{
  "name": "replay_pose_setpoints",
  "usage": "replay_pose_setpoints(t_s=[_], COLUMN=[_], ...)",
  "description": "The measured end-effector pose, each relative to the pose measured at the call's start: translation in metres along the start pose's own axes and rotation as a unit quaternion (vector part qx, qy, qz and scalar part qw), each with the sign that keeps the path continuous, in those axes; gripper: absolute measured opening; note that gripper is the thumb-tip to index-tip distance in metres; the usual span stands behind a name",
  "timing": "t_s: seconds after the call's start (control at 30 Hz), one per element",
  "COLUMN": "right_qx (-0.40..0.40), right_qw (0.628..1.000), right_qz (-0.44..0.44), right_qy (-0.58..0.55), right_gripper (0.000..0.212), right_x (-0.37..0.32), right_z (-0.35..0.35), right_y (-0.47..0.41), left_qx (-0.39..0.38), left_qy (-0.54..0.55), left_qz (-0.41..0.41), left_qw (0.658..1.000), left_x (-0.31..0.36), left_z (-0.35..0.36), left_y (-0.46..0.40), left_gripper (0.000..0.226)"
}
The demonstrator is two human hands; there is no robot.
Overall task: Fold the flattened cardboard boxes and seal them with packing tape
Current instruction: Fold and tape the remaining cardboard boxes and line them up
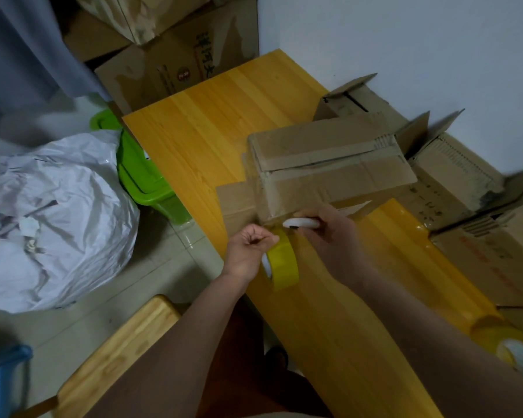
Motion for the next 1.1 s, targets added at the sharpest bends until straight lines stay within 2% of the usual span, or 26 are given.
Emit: replay_pose_setpoints(t_s=[0.1,0.27,0.43,0.53,0.63,0.7,0.77,0.83,0.9,0.93,1.0,1.07,1.1], right_qx=[0.02,0.019,0.071,0.08,0.08,0.085,0.08,0.07,0.052,0.035,0.01,0.048,0.093], right_qw=[0.993,0.967,0.945,0.967,0.989,0.978,0.953,0.932,0.923,0.923,0.924,0.934,0.943], right_qz=[-0.093,-0.183,-0.2,-0.132,0.021,0.171,0.279,0.345,0.369,0.367,0.336,0.228,0.13], right_qy=[0.072,0.175,0.249,0.203,0.12,0.089,0.089,0.09,0.095,0.111,0.183,0.272,0.291], right_gripper=[0.015,0.018,0.017,0.019,0.014,0.01,0.01,0.008,0.005,0.002,0.013,0.017,0.013], right_x=[-0.001,-0.003,0.0,0.009,0.046,0.085,0.12,0.139,0.146,0.145,0.135,0.108,0.084], right_z=[0.007,0.021,0.012,-0.008,-0.018,-0.017,-0.011,-0.007,-0.007,-0.008,-0.012,-0.019,-0.022], right_y=[0.006,0.011,0.009,0.004,0.004,0.01,0.022,0.031,0.032,0.029,0.022,0.013,0.009], left_qx=[0.003,-0.009,-0.021,-0.023,-0.026,-0.029,-0.034,-0.038,-0.042,-0.044,-0.046,-0.049,-0.051], left_qy=[0.0,0.006,-0.001,-0.004,-0.013,-0.019,-0.022,-0.03,-0.036,-0.037,-0.037,-0.038,-0.039], left_qz=[-0.006,-0.017,-0.04,-0.04,-0.038,-0.034,-0.03,-0.027,-0.023,-0.021,-0.019,-0.02,-0.02], left_qw=[1.0,1.0,0.999,0.999,0.999,0.999,0.999,0.998,0.998,0.998,0.998,0.998,0.998], left_x=[0.001,0.003,0.003,0.006,0.006,0.007,0.007,0.007,0.006,0.006,0.007,0.006,0.007], left_z=[-0.003,-0.003,-0.003,-0.005,-0.006,-0.006,-0.006,-0.007,-0.007,-0.007,-0.008,-0.007,-0.007], left_y=[0.0,0.001,0.001,0.0,-0.002,-0.003,-0.004,-0.006,-0.007,-0.008,-0.008,-0.009,-0.01], left_gripper=[0.02,0.016,0.012,0.012,0.01,0.012,0.015,0.017,0.018,0.018,0.017,0.017,0.017])
Point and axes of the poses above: each hand's wrist, its own y-axis away from the middle knuckle, its own z-axis out of the palm, x = y × z, the point moved 4 cm from there along -y, towards the middle knuckle, and after that the axes turned 11 degrees about z, right-handed, at the moved point
